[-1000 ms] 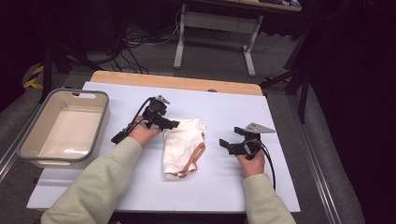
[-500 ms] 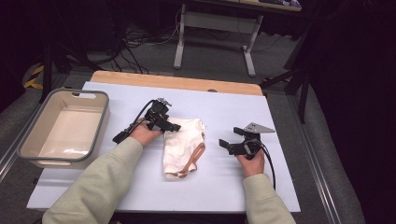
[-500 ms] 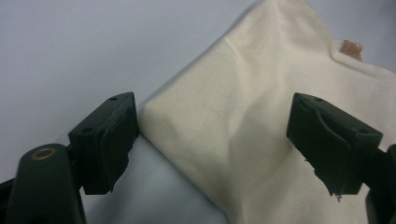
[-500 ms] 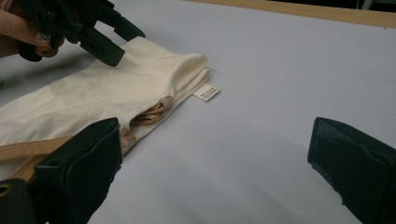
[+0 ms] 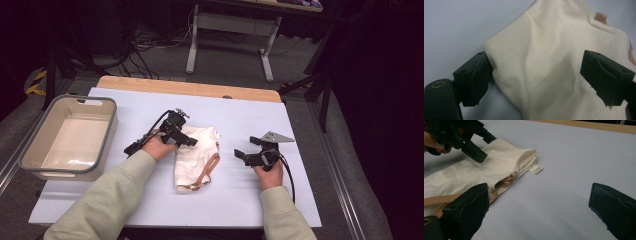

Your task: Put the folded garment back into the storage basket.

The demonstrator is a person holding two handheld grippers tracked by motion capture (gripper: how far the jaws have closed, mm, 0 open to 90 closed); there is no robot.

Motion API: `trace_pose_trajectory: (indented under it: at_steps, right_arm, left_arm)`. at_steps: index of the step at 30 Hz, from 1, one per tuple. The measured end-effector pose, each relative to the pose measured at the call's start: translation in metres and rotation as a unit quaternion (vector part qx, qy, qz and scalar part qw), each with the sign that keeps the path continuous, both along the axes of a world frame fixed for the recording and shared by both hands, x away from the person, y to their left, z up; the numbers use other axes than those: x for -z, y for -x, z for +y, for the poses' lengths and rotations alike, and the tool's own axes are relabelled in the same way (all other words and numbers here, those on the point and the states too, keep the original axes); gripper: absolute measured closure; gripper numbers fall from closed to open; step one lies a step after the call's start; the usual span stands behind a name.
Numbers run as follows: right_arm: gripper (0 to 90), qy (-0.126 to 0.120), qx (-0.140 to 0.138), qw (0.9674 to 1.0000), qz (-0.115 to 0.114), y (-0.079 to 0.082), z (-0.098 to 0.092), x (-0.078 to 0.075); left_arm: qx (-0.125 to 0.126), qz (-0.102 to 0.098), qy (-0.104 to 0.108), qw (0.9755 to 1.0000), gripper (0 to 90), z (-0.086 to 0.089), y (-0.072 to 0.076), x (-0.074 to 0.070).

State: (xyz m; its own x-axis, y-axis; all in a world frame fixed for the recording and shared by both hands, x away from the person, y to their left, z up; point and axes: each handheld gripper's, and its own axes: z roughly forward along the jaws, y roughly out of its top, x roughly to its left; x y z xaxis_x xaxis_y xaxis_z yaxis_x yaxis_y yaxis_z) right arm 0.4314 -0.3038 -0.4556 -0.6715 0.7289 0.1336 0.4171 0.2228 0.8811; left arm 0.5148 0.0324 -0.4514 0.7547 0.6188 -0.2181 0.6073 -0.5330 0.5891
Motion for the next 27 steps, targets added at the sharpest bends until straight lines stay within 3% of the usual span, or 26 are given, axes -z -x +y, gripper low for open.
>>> trace_pose_trajectory:
  at_steps: [3,7,11,15,20,27]
  right_arm:
    - [3.8,0.0,0.0,1.0,0.0,0.0,0.0,0.0]
    - [3.8,0.0,0.0,1.0,0.001,0.0,0.0,0.0]
    - [3.8,0.0,0.0,1.0,0.0,0.0,0.0,0.0]
    - [4.1,0.001,0.0,1.0,0.001,0.0,0.0,0.0]
    - [4.2,0.002,0.0,1.0,-0.001,0.001,0.0,0.0]
    - [5.3,0.005,-0.001,1.0,-0.005,0.002,0.001,-0.002]
  left_arm:
    - [-0.01,0.0,-0.006,0.9999,13.1,-0.003,0.001,0.0]
    - [-0.011,-0.016,-0.024,0.9995,14.3,-0.006,0.004,0.0]
    - [-0.01,-0.046,-0.065,0.9967,14.9,-0.015,0.011,0.001]
    - [-0.029,-0.05,-0.064,0.9963,14.1,-0.018,0.013,0.003]
    - [-0.026,-0.053,-0.067,0.996,18.8,-0.019,0.014,0.001]
    - [-0.011,-0.058,-0.051,0.9969,45.1,-0.021,0.021,-0.002]
